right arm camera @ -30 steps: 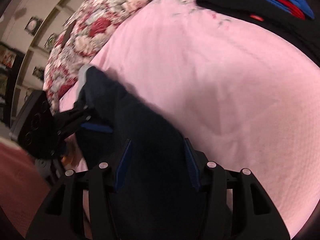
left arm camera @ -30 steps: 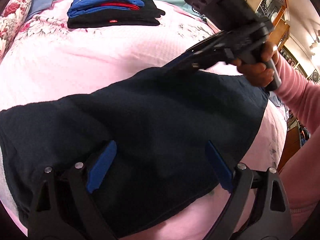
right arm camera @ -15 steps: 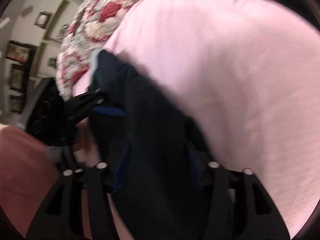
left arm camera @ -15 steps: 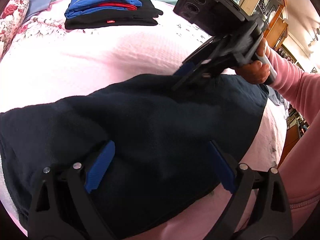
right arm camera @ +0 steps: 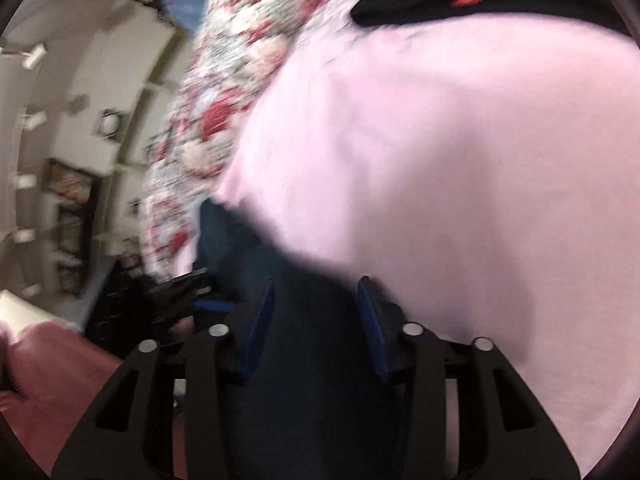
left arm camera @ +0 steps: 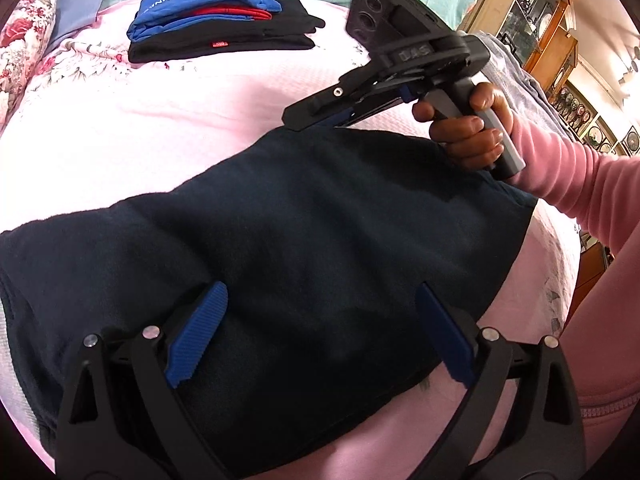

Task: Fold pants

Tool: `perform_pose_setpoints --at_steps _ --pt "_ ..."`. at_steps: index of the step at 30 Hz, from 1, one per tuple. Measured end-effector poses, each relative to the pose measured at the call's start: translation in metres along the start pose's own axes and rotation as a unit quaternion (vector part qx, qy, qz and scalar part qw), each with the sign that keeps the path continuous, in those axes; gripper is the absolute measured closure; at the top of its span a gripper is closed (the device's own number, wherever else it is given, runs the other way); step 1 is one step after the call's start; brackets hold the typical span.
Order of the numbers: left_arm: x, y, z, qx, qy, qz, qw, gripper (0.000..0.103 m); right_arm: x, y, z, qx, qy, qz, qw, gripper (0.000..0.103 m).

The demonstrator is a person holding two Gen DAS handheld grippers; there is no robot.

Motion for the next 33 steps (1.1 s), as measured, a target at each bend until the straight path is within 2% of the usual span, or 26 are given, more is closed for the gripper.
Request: perform_pose_setpoints --at_steps 3,6,9,12,14,15,17,20,24,25,27,29,31,33 --pt "0.013 0.003 0.003 0.005 0.016 -0.01 0.9998 0.007 0.026 -0.005 0.015 -0.007 0.008 -0.046 0.999 0.056" --pt "0.044 0.013 0.009 0.007 0.027 -0.063 0.9976 0.007 0.037 -0.019 0.052 0.042 -0.002 -0.076 0.996 0.056" --pt "0.059 0.018 0.029 0.029 0.042 -0.088 0.9948 0.007 0.026 -0.034 0.076 0.073 0.012 -0.068 0.995 0.056" --pt "0.05 0.007 0.062 0.087 0.074 -0.058 0.9918 0.007 -0.008 -0.047 0.093 0.096 -0.019 -0.048 0.994 0.056" --pt "0.049 -0.006 0.078 0.121 0.059 -0.053 0.9895 0.007 -0.019 -0.059 0.084 0.084 -0.051 -0.037 0.995 0.056" --pt "0.055 -0.012 0.078 0.119 0.045 -0.068 0.9895 0.007 -0.017 -0.064 0.075 0.072 -0.063 -0.038 0.995 0.057" --pt "0.063 -0.018 0.076 0.115 0.046 -0.08 0.989 0.007 0.004 -0.077 0.049 0.021 -0.042 -0.059 0.997 0.057" --pt "0.068 -0.023 0.076 0.121 0.047 -0.089 0.9876 0.007 0.059 -0.107 0.009 -0.047 -0.088 -0.118 0.988 0.057" --pt "0.074 -0.015 0.066 0.134 0.061 -0.086 0.9854 0.007 0.113 -0.147 -0.017 -0.11 -0.133 -0.184 0.968 0.056" --pt "0.076 -0.011 0.058 0.134 0.039 -0.091 0.986 0.007 0.125 -0.156 -0.018 -0.124 -0.152 -0.2 0.96 0.054" --pt "0.075 0.0 0.035 0.12 -0.02 -0.1 0.9876 0.006 0.137 -0.169 -0.007 -0.113 -0.174 -0.226 0.952 0.048" --pt "0.067 0.01 0.008 0.09 -0.05 -0.104 0.9892 0.003 0.131 -0.174 0.008 -0.096 -0.174 -0.237 0.951 0.046" --pt "0.048 0.019 -0.021 0.052 -0.039 -0.098 0.993 0.002 0.122 -0.172 0.022 -0.078 -0.172 -0.24 0.952 0.044" --pt "0.02 0.027 -0.037 0.048 -0.018 -0.074 0.996 0.002 0.111 -0.168 0.03 -0.054 -0.191 -0.23 0.953 0.035"
Point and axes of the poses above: each gripper's, at about its wrist camera, not at the fingertips, and x roughly against the way its jaws point, z to its left, y to its top, the point moved 1 cm from there along -x, roughly the way its jaws point, and after that the axes turned 6 degrees about -y, right-handed, at the moved point
